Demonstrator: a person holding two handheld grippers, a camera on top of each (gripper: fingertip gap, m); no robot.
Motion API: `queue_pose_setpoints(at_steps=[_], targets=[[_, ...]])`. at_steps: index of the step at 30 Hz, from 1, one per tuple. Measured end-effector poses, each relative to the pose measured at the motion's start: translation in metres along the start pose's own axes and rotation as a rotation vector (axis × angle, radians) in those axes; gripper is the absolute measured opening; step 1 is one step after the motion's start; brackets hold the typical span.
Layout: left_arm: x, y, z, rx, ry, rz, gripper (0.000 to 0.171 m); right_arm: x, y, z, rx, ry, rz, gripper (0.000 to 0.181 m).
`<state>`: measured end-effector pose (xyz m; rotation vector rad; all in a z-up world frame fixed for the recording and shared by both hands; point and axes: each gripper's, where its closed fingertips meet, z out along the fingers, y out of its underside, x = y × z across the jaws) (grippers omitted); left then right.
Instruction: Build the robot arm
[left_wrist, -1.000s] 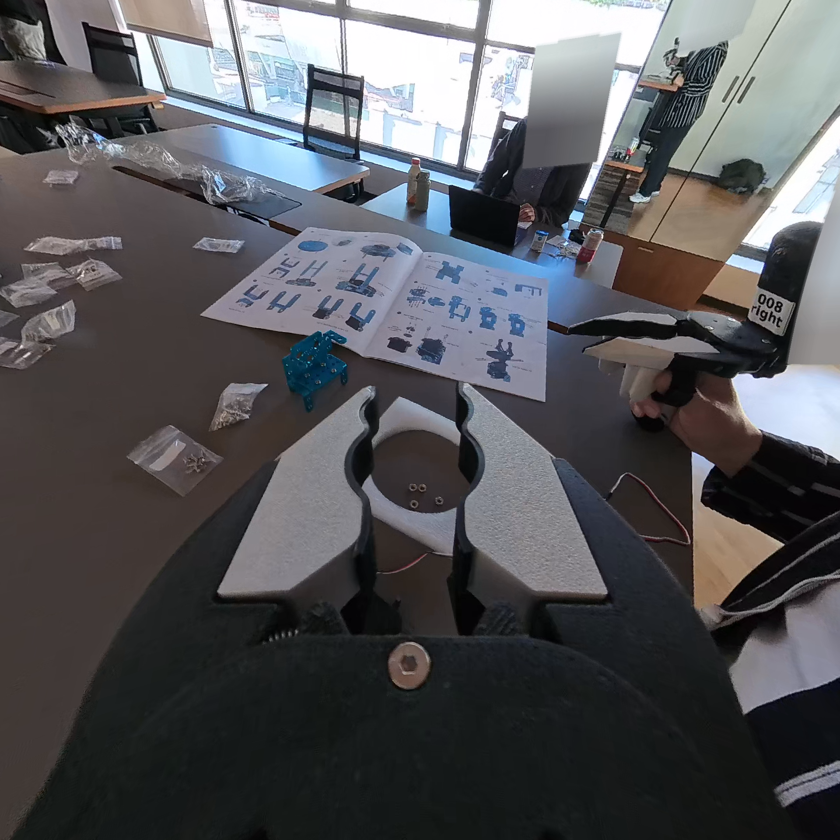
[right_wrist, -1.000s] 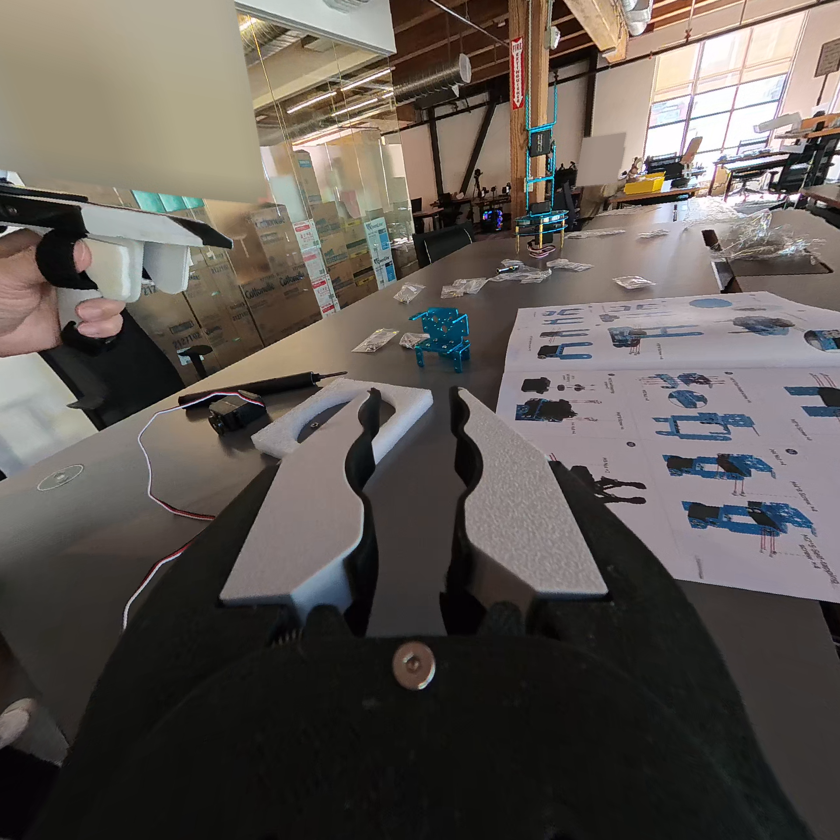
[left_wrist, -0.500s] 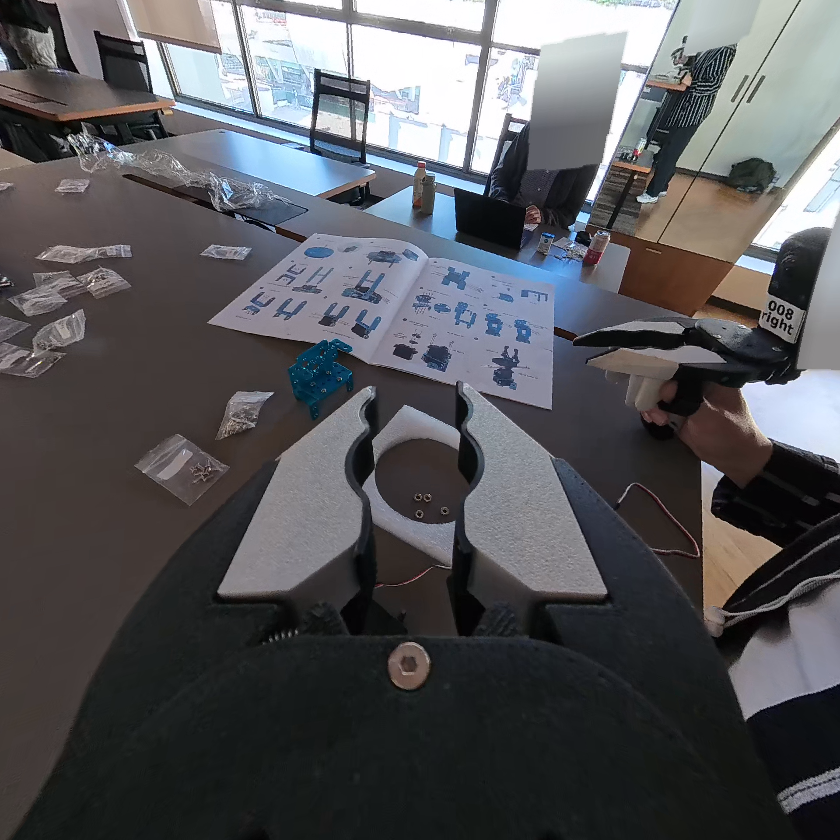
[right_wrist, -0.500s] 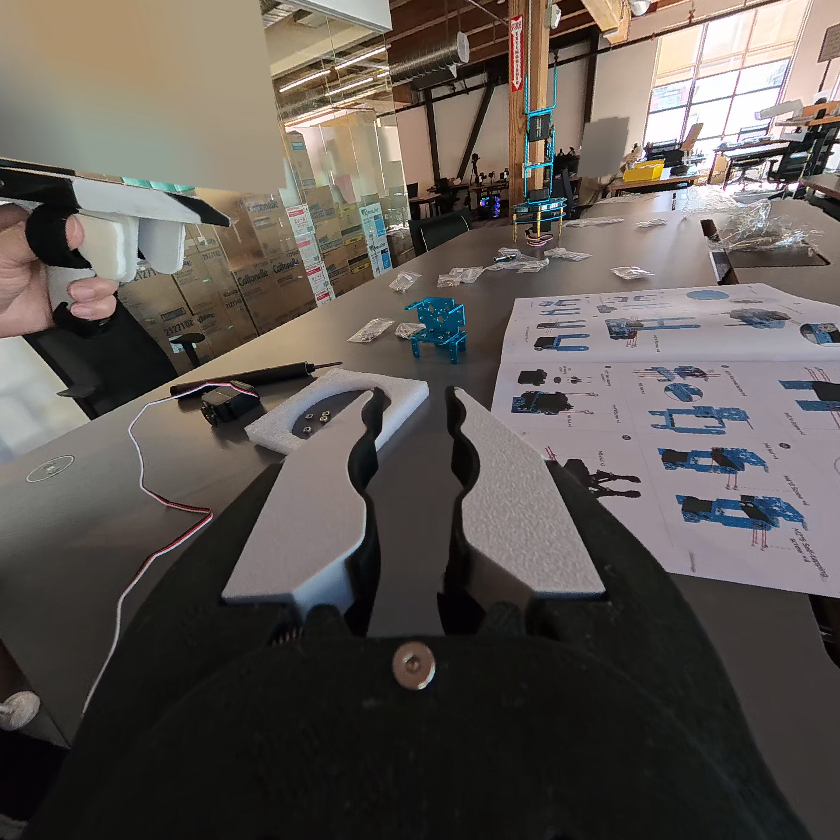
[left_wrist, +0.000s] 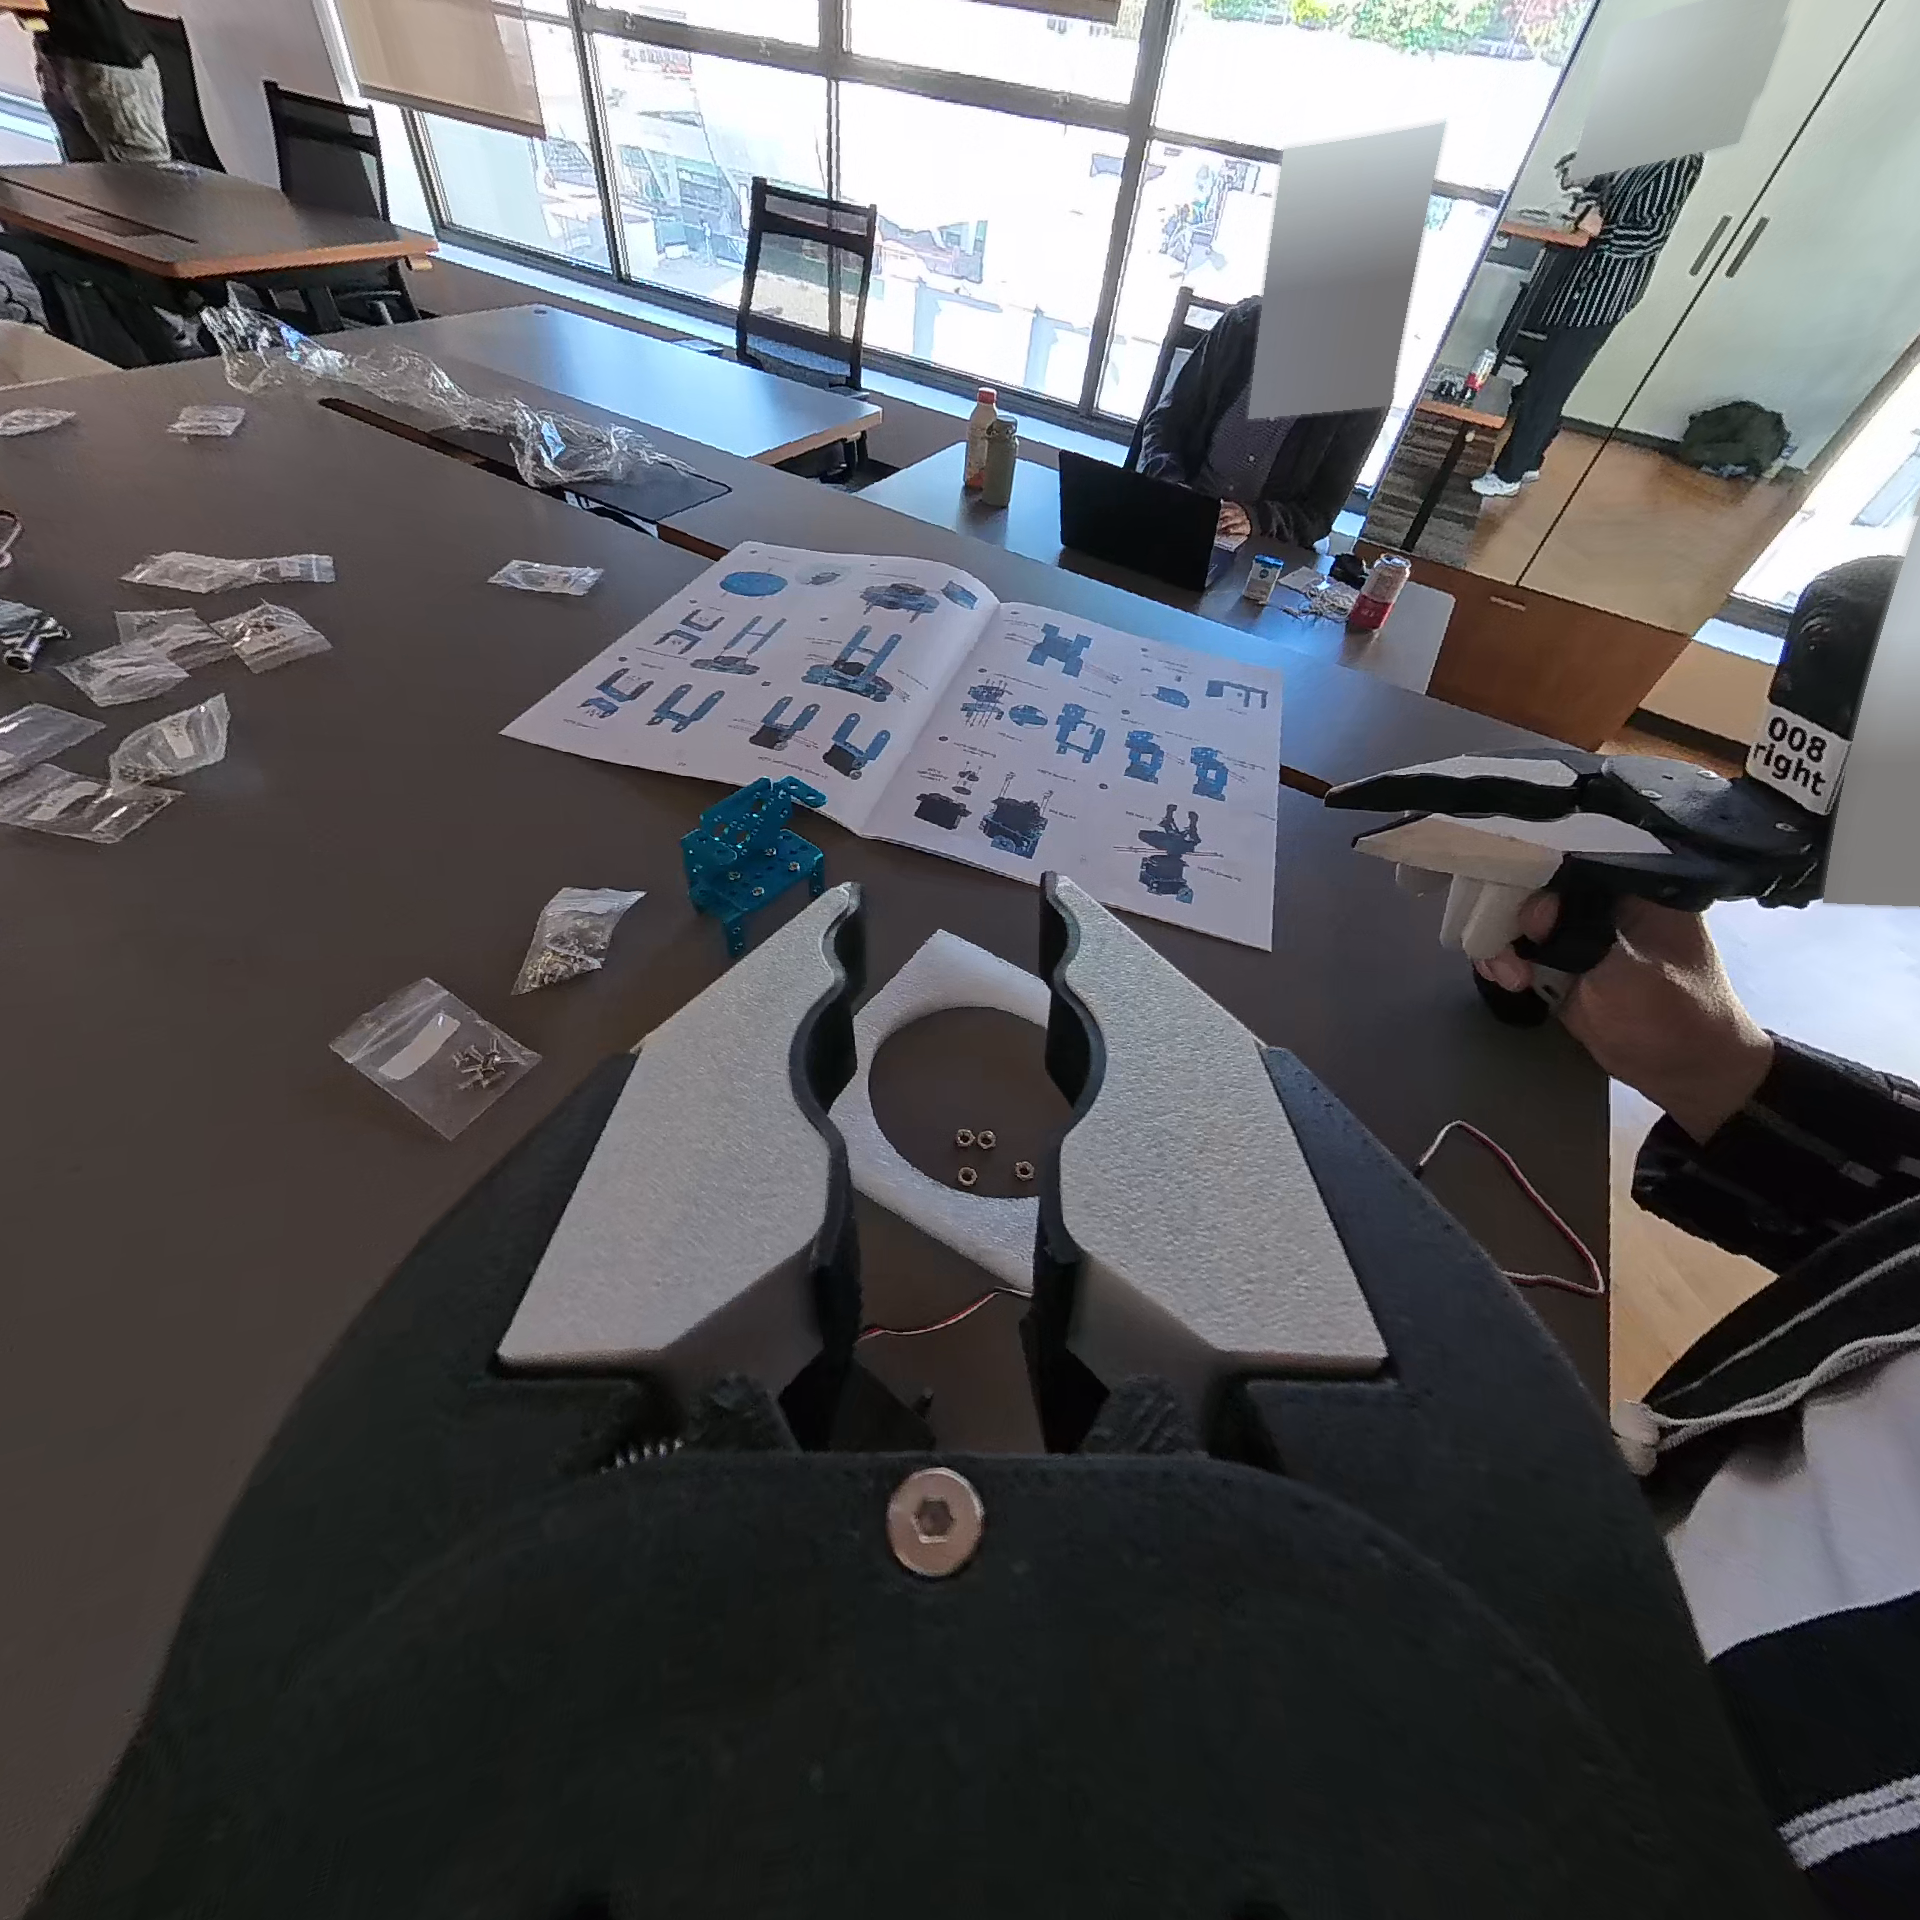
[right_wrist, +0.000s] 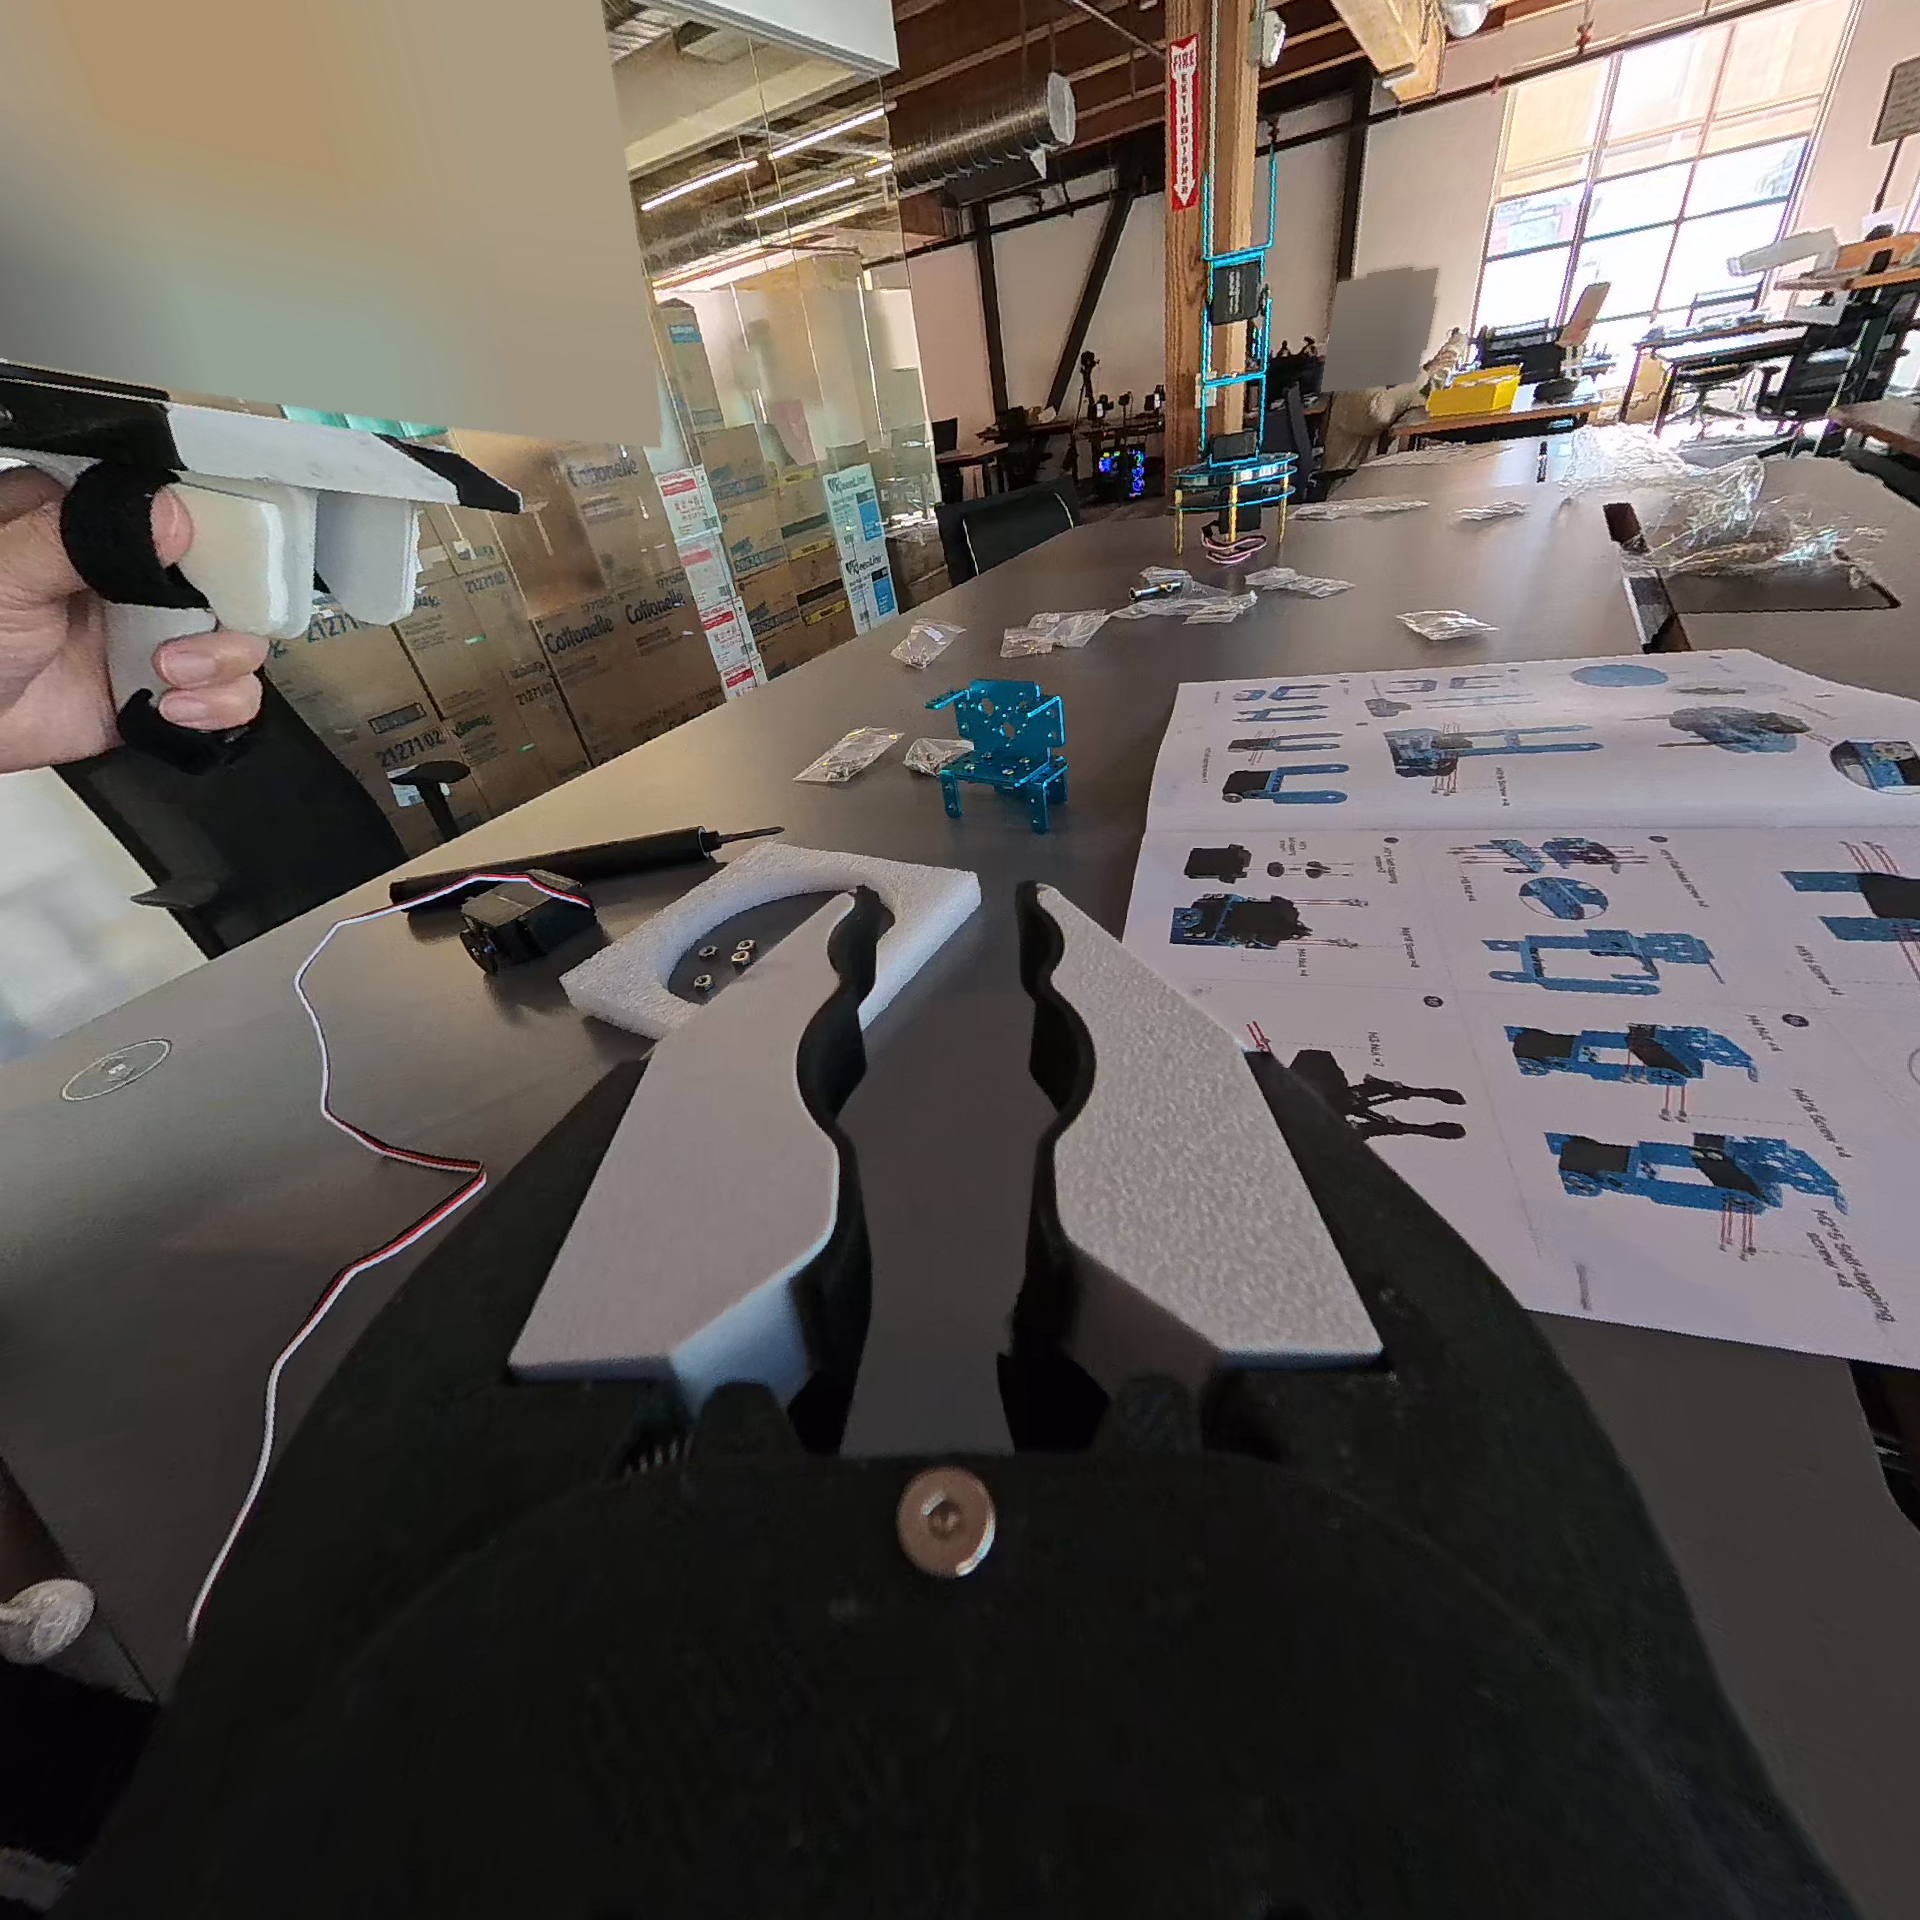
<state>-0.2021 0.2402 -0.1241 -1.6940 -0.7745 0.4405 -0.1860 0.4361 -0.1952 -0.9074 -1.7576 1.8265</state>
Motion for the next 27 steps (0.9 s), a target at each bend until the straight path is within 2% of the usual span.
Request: queue_pose_setpoints(at_steps=[27], targets=[[-0.0019,-0.0055,0.0012,0.015,-0.004,0.002,0.031,0.0016,0.002,0.0015,-0.015,0.003,0.012,0.025]])
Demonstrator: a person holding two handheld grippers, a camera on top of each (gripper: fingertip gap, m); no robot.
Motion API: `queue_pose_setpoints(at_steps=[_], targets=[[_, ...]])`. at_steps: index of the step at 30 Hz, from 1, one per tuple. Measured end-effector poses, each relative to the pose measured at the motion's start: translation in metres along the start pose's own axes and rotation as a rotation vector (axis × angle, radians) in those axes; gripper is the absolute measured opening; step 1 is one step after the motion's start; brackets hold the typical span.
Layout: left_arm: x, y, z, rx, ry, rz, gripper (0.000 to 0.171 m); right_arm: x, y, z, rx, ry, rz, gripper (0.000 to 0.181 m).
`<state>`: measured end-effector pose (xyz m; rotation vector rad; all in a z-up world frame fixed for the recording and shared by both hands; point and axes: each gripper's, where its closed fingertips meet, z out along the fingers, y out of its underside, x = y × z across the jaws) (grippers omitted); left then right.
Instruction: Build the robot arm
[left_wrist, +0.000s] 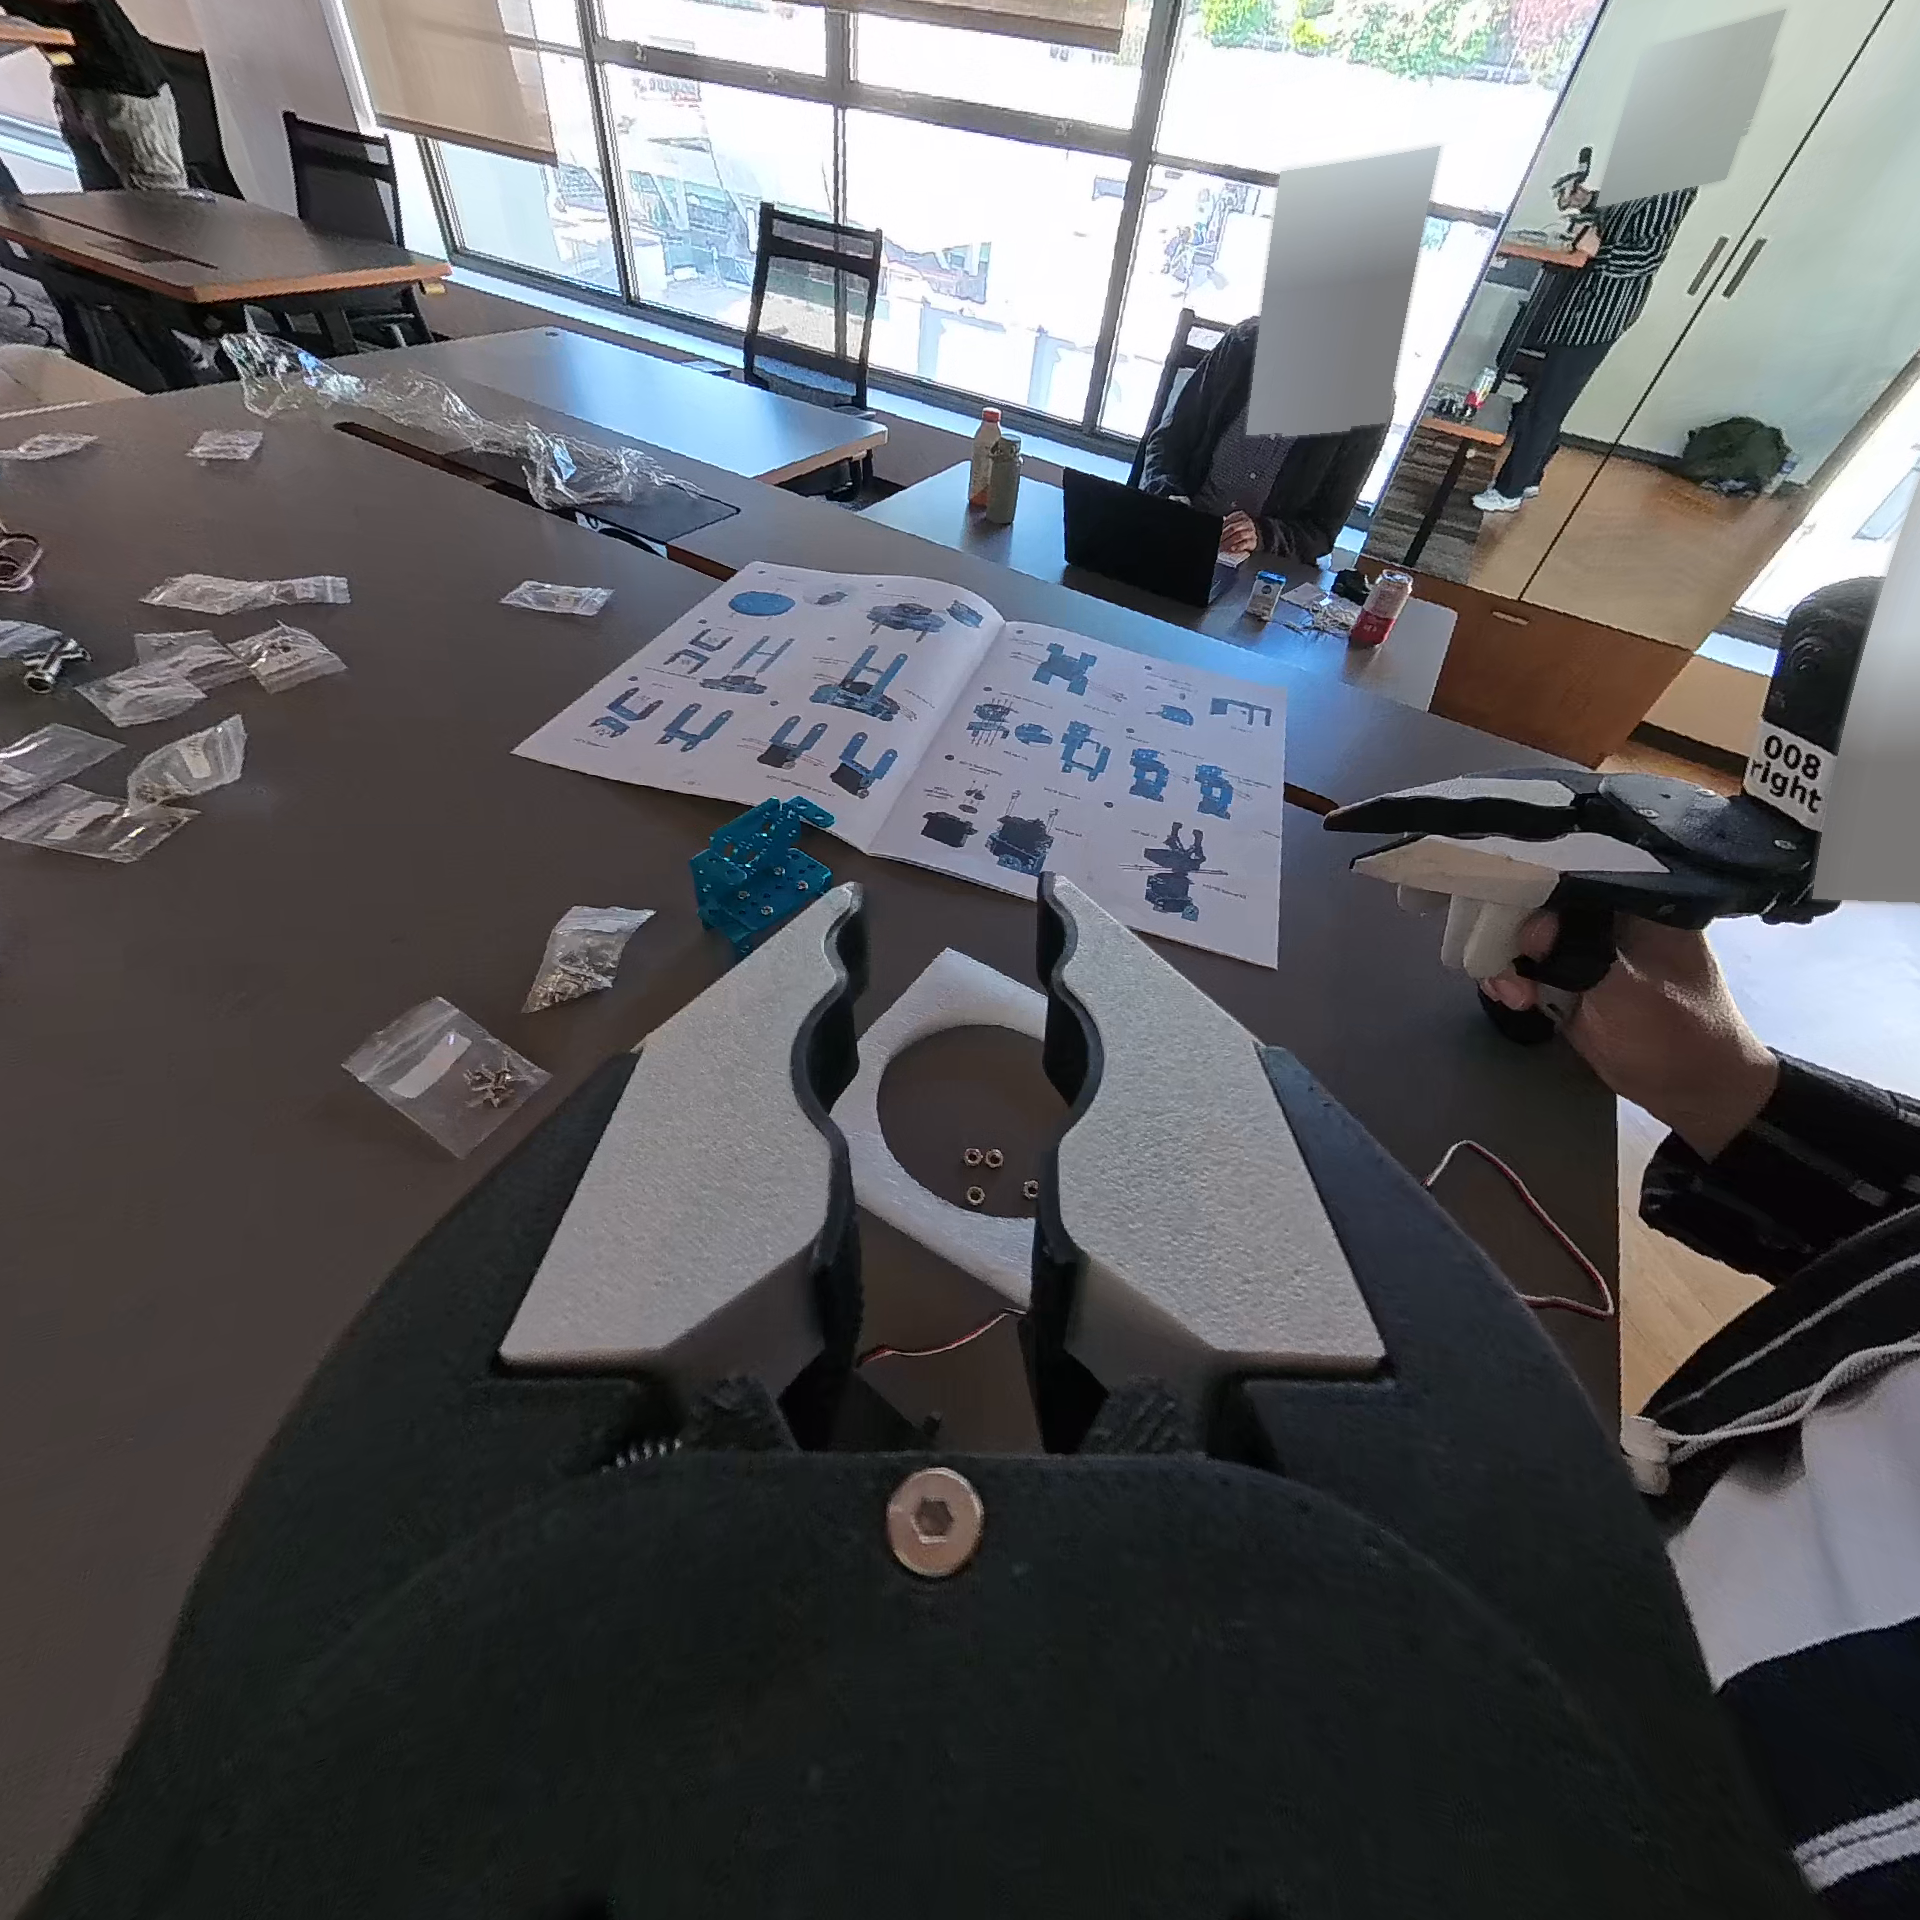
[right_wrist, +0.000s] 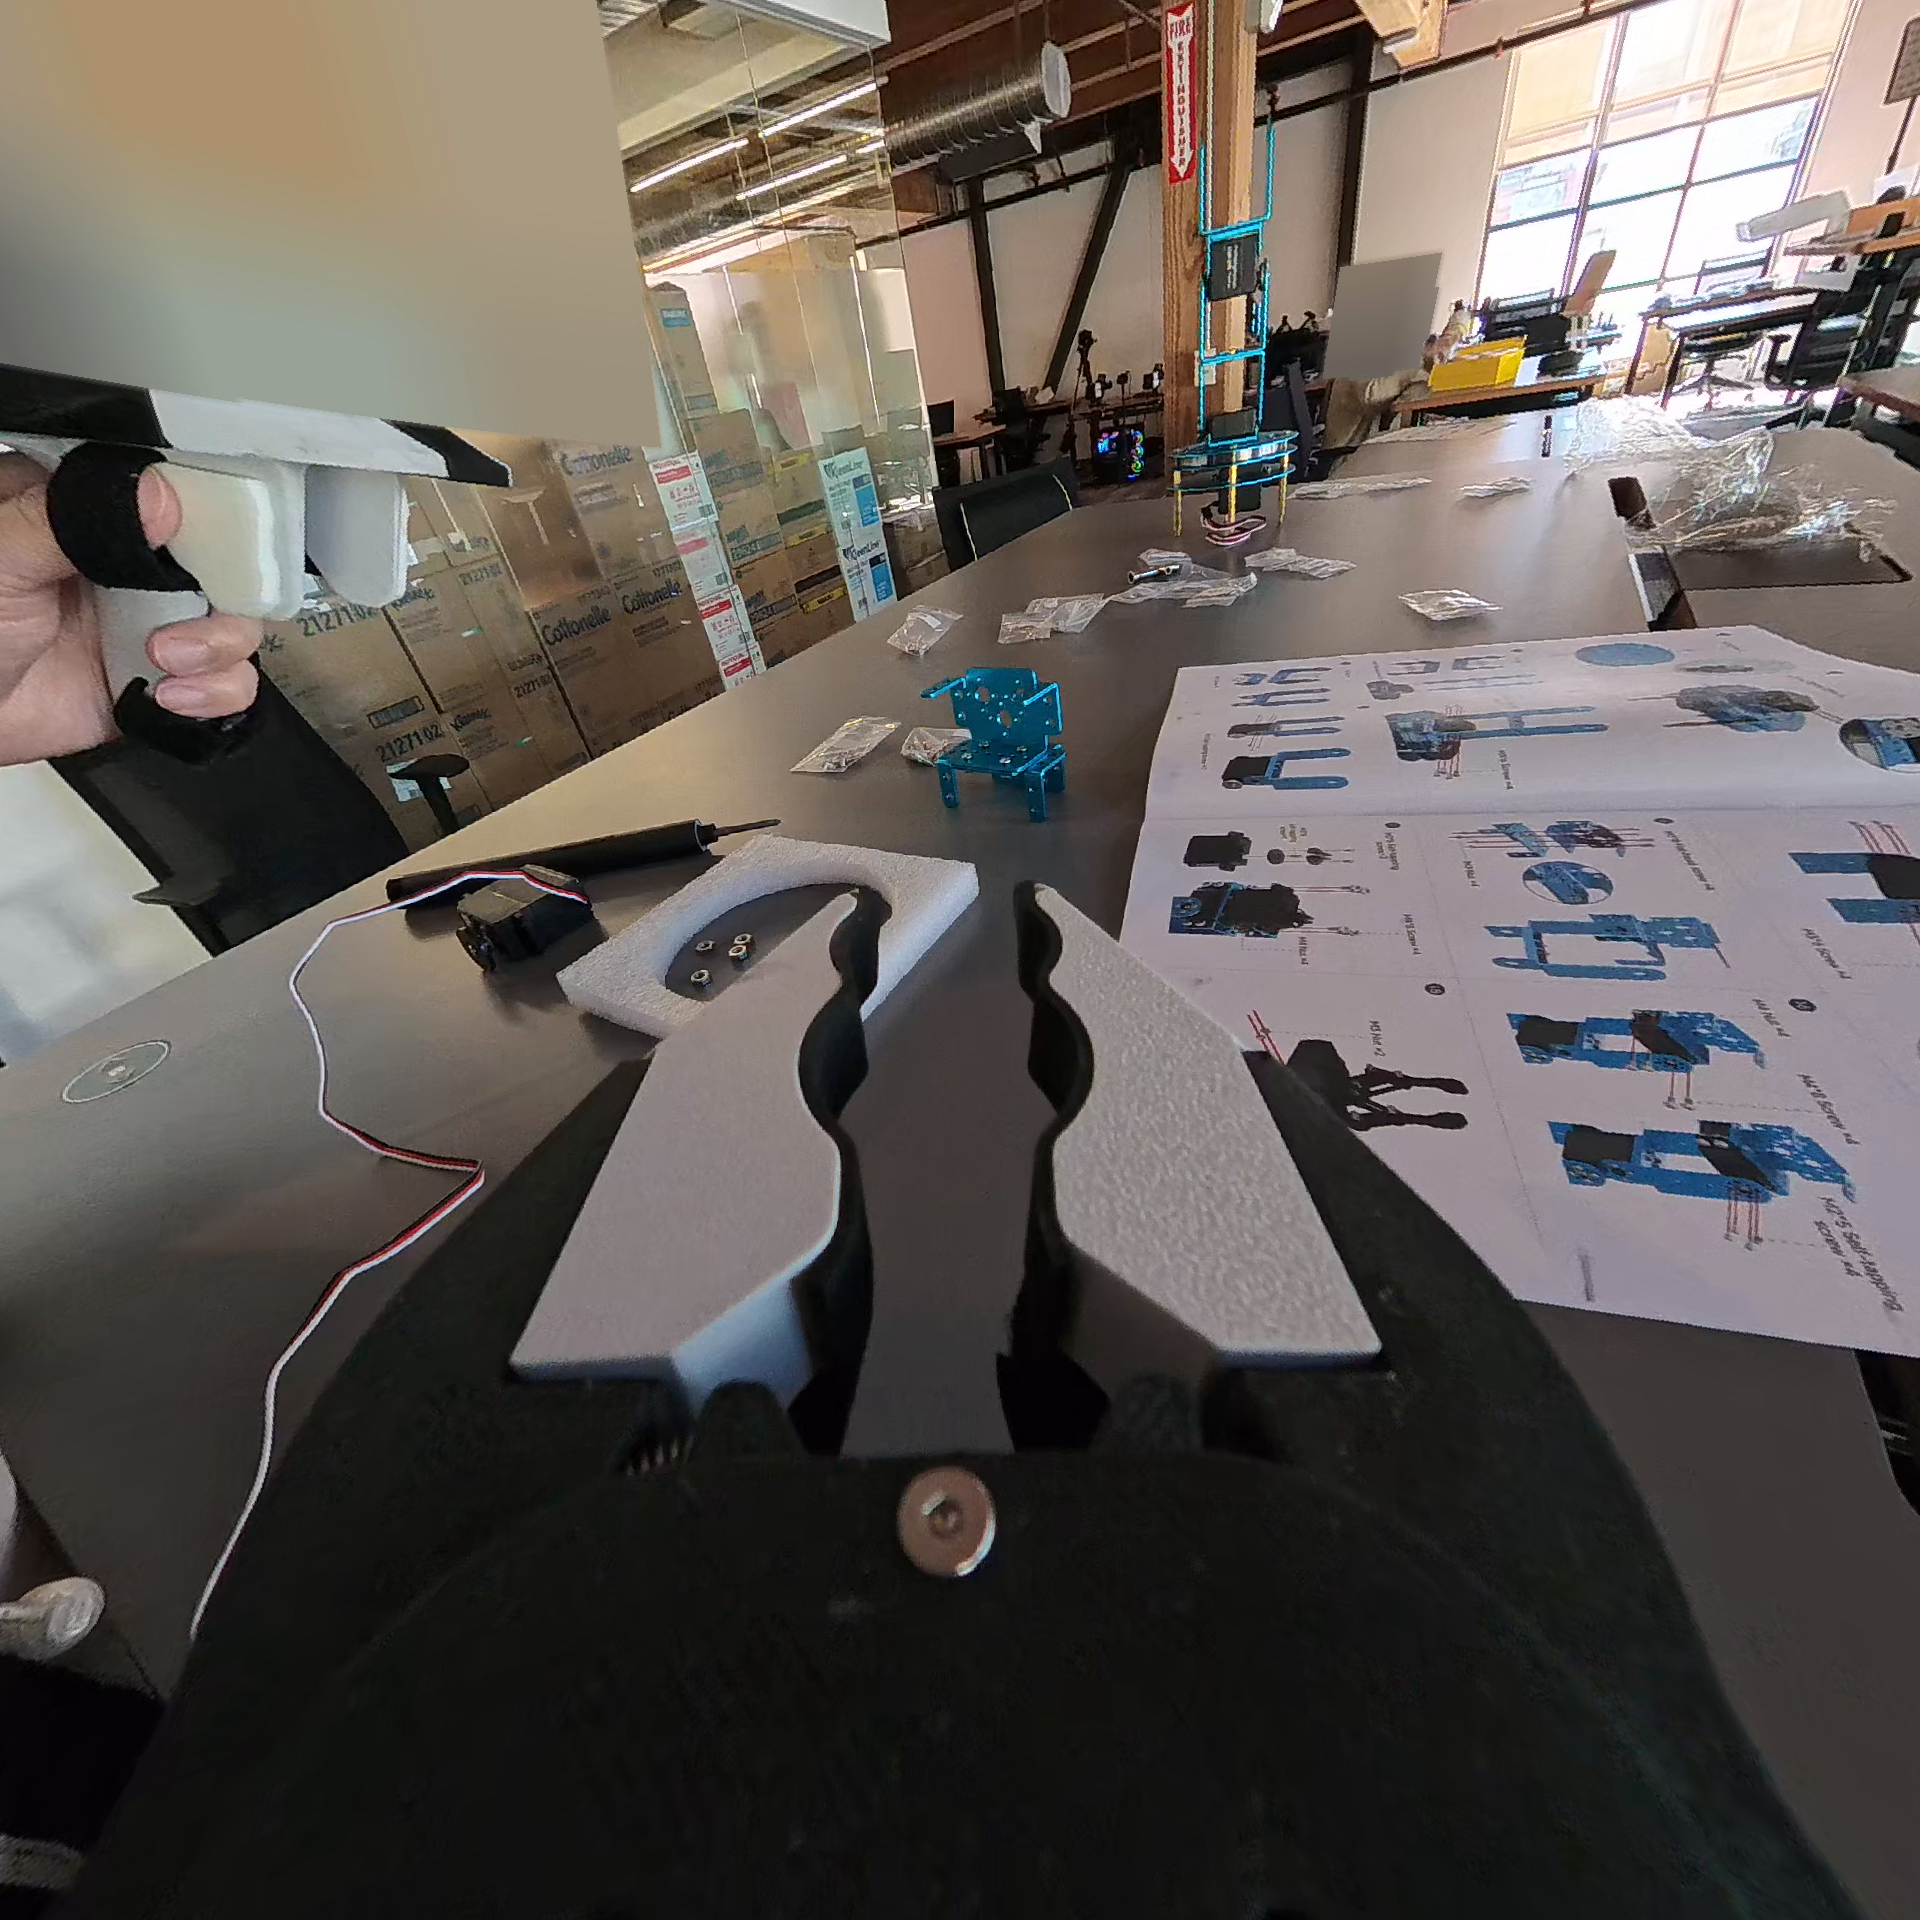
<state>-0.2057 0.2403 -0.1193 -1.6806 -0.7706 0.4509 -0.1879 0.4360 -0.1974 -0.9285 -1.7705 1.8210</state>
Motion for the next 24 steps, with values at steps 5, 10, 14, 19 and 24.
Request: queue_pose_setpoints(at_steps=[5,10,14,19,24], targets=[[0.0,0.0,0.001,-0.002,-0.002,0.003,0.03,0.0,0.0,0.0,0.001,0.0,0.001,0.025],[0.003,0.0,0.003,-0.002,0.005,0.0,0.03,0.002,-0.001,0.0,0.007,-0.001,0.016,0.024],[0.004,-0.002,0.002,0.001,0.005,0.007,0.03,0.001,0.0,0.001,0.001,-0.003,0.01,0.023],[0.005,-0.004,-0.003,0.013,0.003,0.006,0.029,0.0,0.001,0.001,-0.004,-0.004,0.003,0.022],[0.007,-0.008,-0.01,0.027,-0.001,0.019,0.028,0.0,0.001,0.002,-0.005,-0.004,-0.003,0.021]])
